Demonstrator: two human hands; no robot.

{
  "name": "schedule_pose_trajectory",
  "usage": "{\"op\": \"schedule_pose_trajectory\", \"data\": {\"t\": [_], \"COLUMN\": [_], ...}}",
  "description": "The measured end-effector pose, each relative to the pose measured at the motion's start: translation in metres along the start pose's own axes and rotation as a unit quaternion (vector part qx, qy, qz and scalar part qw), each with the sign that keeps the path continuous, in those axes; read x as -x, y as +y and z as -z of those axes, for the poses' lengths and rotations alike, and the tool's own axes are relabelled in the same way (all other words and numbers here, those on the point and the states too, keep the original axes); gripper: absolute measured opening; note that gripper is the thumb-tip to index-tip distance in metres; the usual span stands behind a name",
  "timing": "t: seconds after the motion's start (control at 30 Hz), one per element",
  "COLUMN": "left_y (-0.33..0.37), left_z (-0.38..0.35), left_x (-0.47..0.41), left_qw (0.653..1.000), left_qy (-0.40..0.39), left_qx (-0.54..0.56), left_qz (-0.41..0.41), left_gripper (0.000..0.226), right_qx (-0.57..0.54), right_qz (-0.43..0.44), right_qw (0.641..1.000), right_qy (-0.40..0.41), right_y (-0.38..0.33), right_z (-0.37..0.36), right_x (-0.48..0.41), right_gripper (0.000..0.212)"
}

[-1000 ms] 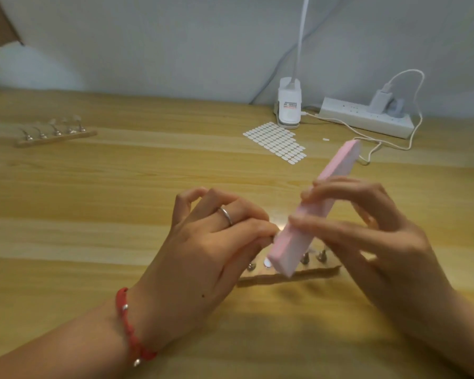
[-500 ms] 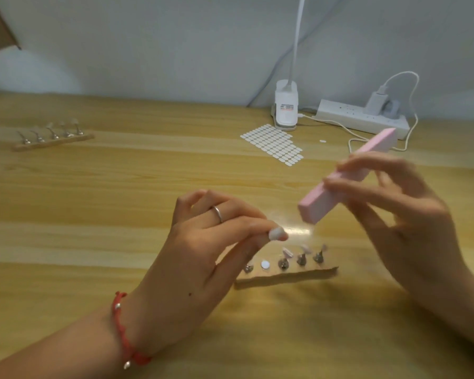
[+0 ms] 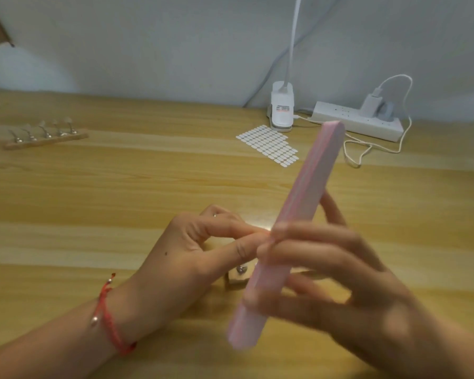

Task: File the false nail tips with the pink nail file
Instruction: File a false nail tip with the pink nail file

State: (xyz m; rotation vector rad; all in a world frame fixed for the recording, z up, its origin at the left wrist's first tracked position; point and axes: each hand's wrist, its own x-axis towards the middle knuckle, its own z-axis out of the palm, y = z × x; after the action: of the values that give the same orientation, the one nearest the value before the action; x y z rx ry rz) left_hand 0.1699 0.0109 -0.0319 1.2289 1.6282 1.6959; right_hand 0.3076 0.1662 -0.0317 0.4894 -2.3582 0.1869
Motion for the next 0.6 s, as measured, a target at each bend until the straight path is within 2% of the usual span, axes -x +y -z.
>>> {"op": "schedule_pose_trajectory", "data": {"t": [0.03,0.13,0.27,0.37,0.5,0.6], "left_y": [0.001,0.001,0.001,0.001,0.001,-0.001], "left_z": [0.0,0.001,0.0,0.001,0.001,0.001], "left_x": [0.0,-0.001,0.0,0.0,-0.001,-0.001], "left_qw": [1.0,1.0,1.0,0.999,0.999,0.999], "left_qy": [-0.002,0.002,0.002,0.021,0.026,0.03], "left_qx": [0.002,0.016,0.003,-0.01,-0.02,-0.027], "left_qz": [0.0,0.012,0.014,0.026,0.018,0.01], "left_gripper": [0.011,0.017,0.018,0.02,0.023,0.028], "right_qx": [0.005,0.009,-0.013,-0.01,-0.031,-0.02], "right_qz": [0.006,-0.062,-0.006,-0.075,-0.011,-0.08], "right_qw": [1.0,0.997,1.0,0.997,0.999,0.996], "right_qy": [0.0,0.041,0.002,0.031,-0.015,0.028], "right_y": [0.001,0.006,-0.004,0.005,-0.005,0.005], "right_z": [0.0,0.005,-0.003,0.003,-0.005,0.002], "right_x": [-0.001,-0.006,-0.004,-0.007,-0.003,-0.008], "right_gripper": [0.018,0.022,0.02,0.025,0.021,0.024]}}
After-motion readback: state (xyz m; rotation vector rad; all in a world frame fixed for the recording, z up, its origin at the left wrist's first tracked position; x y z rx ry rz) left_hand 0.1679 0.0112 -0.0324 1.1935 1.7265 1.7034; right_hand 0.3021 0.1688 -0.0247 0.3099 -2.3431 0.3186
